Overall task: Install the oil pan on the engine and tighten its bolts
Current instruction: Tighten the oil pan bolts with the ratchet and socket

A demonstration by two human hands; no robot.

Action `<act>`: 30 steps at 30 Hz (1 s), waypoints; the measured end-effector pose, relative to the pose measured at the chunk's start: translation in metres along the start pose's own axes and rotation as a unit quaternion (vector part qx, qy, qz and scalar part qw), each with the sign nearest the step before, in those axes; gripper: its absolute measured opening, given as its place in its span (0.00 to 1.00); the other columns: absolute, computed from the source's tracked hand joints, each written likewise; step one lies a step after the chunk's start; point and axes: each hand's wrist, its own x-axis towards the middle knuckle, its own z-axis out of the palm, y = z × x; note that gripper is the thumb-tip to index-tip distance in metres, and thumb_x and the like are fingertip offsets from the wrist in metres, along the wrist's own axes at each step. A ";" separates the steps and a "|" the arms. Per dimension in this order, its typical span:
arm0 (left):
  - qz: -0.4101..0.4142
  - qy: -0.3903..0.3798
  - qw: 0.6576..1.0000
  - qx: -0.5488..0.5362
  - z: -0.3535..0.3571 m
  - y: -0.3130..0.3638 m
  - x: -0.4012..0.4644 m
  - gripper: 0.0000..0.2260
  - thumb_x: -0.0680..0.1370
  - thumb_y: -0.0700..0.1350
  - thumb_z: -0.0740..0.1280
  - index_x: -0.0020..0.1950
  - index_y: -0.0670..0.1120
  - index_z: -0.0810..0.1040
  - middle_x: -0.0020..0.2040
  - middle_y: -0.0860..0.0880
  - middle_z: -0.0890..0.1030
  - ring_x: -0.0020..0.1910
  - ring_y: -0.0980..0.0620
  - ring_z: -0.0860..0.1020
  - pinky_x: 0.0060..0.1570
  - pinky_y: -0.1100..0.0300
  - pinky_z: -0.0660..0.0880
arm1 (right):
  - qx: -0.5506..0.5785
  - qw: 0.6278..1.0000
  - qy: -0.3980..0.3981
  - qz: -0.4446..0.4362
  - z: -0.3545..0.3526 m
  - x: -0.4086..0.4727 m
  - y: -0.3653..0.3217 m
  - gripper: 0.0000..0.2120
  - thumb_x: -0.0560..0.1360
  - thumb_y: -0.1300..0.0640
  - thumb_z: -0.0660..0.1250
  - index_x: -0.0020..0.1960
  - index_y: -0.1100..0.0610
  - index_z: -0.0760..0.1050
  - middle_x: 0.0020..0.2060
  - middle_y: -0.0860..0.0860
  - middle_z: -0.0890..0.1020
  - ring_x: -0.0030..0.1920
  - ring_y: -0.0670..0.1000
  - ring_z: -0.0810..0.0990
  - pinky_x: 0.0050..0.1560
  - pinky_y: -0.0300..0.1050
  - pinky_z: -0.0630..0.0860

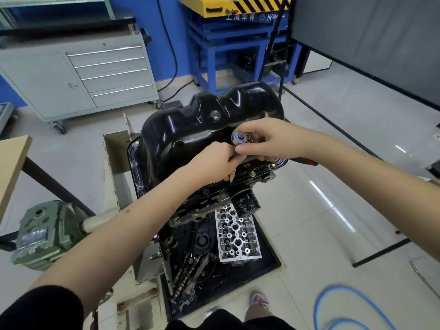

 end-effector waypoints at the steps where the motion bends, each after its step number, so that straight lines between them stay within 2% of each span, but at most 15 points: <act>1: 0.006 0.005 1.000 0.006 0.000 0.001 -0.001 0.17 0.81 0.50 0.54 0.44 0.41 0.76 0.37 0.44 0.83 0.27 0.58 0.78 0.33 0.68 0.74 | -0.050 0.999 -0.007 -0.018 -0.004 0.001 -0.001 0.09 0.75 0.52 0.64 0.50 0.58 0.75 0.35 0.50 0.77 0.35 0.45 0.75 0.38 0.42 0.74; 2: 0.009 0.002 1.000 0.008 0.000 0.002 -0.001 0.17 0.81 0.49 0.53 0.43 0.41 0.75 0.37 0.44 0.82 0.29 0.55 0.78 0.36 0.64 0.75 | -0.102 0.994 -0.017 -0.036 -0.007 0.003 -0.002 0.09 0.75 0.52 0.65 0.51 0.56 0.75 0.39 0.49 0.78 0.39 0.47 0.74 0.42 0.43 0.73; 4: 0.009 -0.021 1.000 0.011 -0.002 0.002 -0.002 0.17 0.81 0.49 0.53 0.42 0.41 0.74 0.38 0.43 0.82 0.31 0.54 0.79 0.39 0.61 0.76 | -0.190 0.979 -0.040 -0.064 -0.014 0.007 -0.006 0.08 0.74 0.52 0.65 0.53 0.52 0.75 0.41 0.47 0.77 0.41 0.47 0.73 0.43 0.43 0.71; 8: -0.012 -0.078 0.997 0.017 -0.009 0.002 0.000 0.15 0.81 0.49 0.55 0.39 0.45 0.74 0.40 0.44 0.83 0.32 0.58 0.78 0.44 0.61 0.76 | -0.273 0.956 -0.064 -0.092 -0.020 0.010 -0.013 0.13 0.74 0.54 0.65 0.58 0.49 0.74 0.44 0.44 0.76 0.46 0.47 0.73 0.46 0.48 0.73; 10: -0.028 -0.103 0.994 0.005 -0.013 0.002 0.002 0.14 0.80 0.51 0.57 0.39 0.47 0.75 0.39 0.48 0.83 0.33 0.56 0.80 0.40 0.67 0.75 | -0.301 0.948 -0.048 -0.088 -0.021 0.012 -0.012 0.14 0.74 0.51 0.65 0.59 0.49 0.74 0.41 0.45 0.76 0.43 0.47 0.71 0.40 0.45 0.70; 13: -0.038 -0.092 0.995 0.007 -0.014 0.004 0.004 0.14 0.78 0.53 0.59 0.43 0.45 0.76 0.39 0.50 0.82 0.34 0.53 0.81 0.38 0.67 0.75 | -0.378 0.925 -0.004 -0.047 -0.016 0.014 -0.010 0.16 0.74 0.42 0.62 0.52 0.53 0.72 0.31 0.44 0.65 0.34 0.48 0.67 0.30 0.43 0.60; 15: -0.041 -0.057 0.997 0.012 -0.011 0.006 0.004 0.17 0.79 0.52 0.56 0.45 0.41 0.76 0.40 0.46 0.83 0.33 0.53 0.81 0.42 0.60 0.77 | -0.376 0.926 0.015 -0.021 -0.012 0.015 -0.009 0.19 0.73 0.38 0.61 0.47 0.54 0.68 0.30 0.45 0.63 0.29 0.46 0.63 0.27 0.42 0.57; 16: -0.044 -0.047 0.998 0.009 -0.010 0.007 0.003 0.17 0.80 0.51 0.54 0.44 0.40 0.76 0.39 0.44 0.83 0.33 0.53 0.81 0.43 0.59 0.77 | -0.371 0.928 0.019 -0.022 -0.011 0.015 -0.007 0.19 0.73 0.38 0.61 0.47 0.54 0.68 0.30 0.45 0.63 0.29 0.46 0.63 0.26 0.41 0.56; 18: -0.046 -0.051 0.998 0.015 -0.009 0.010 0.001 0.16 0.80 0.49 0.54 0.41 0.42 0.75 0.37 0.44 0.83 0.33 0.55 0.80 0.43 0.61 0.76 | -0.378 0.924 0.008 -0.059 -0.013 0.015 -0.004 0.16 0.75 0.42 0.61 0.54 0.53 0.70 0.34 0.46 0.67 0.34 0.49 0.68 0.27 0.42 0.56; 20: -0.050 -0.077 0.995 0.038 -0.011 0.011 0.000 0.15 0.80 0.48 0.55 0.39 0.45 0.74 0.35 0.50 0.82 0.33 0.58 0.77 0.42 0.64 0.73 | -0.387 0.914 -0.034 -0.116 -0.019 0.014 -0.001 0.15 0.77 0.47 0.60 0.62 0.49 0.68 0.41 0.47 0.71 0.43 0.52 0.73 0.30 0.42 0.59; 22: -0.061 -0.098 0.992 0.052 -0.013 0.011 0.000 0.14 0.80 0.49 0.55 0.40 0.47 0.75 0.33 0.53 0.80 0.35 0.58 0.77 0.45 0.63 0.72 | -0.378 0.911 -0.061 -0.152 -0.025 0.015 0.000 0.15 0.77 0.49 0.60 0.63 0.47 0.69 0.43 0.46 0.71 0.47 0.51 0.74 0.31 0.42 0.59; 25: -0.081 -0.098 0.991 0.030 -0.014 0.012 0.000 0.15 0.79 0.53 0.57 0.41 0.46 0.76 0.39 0.48 0.83 0.36 0.54 0.80 0.47 0.58 0.75 | -0.399 0.908 -0.036 -0.123 -0.027 0.017 -0.003 0.15 0.74 0.43 0.61 0.54 0.52 0.72 0.33 0.45 0.67 0.36 0.50 0.69 0.30 0.43 0.59; 27: -0.080 -0.061 0.995 0.024 -0.011 0.012 -0.002 0.16 0.79 0.53 0.57 0.43 0.42 0.76 0.40 0.45 0.83 0.36 0.51 0.81 0.46 0.55 0.77 | -0.431 0.897 -0.018 -0.095 -0.022 0.017 -0.005 0.19 0.74 0.38 0.59 0.44 0.55 0.68 0.29 0.46 0.63 0.28 0.48 0.64 0.27 0.42 0.56; 28: -0.084 -0.045 0.995 0.017 -0.009 0.011 -0.003 0.16 0.79 0.51 0.57 0.45 0.41 0.76 0.40 0.44 0.83 0.36 0.51 0.81 0.46 0.54 0.77 | -0.436 0.896 -0.012 -0.090 -0.020 0.017 -0.006 0.20 0.74 0.38 0.58 0.43 0.55 0.67 0.29 0.46 0.63 0.28 0.48 0.63 0.26 0.42 0.55; 30: -0.103 -0.042 0.994 -0.007 -0.007 0.012 -0.004 0.14 0.80 0.48 0.56 0.47 0.40 0.76 0.41 0.44 0.83 0.38 0.52 0.81 0.46 0.56 0.77 | -0.437 0.892 -0.008 -0.111 -0.020 0.018 -0.005 0.17 0.76 0.40 0.57 0.48 0.55 0.70 0.34 0.48 0.70 0.33 0.50 0.68 0.29 0.43 0.59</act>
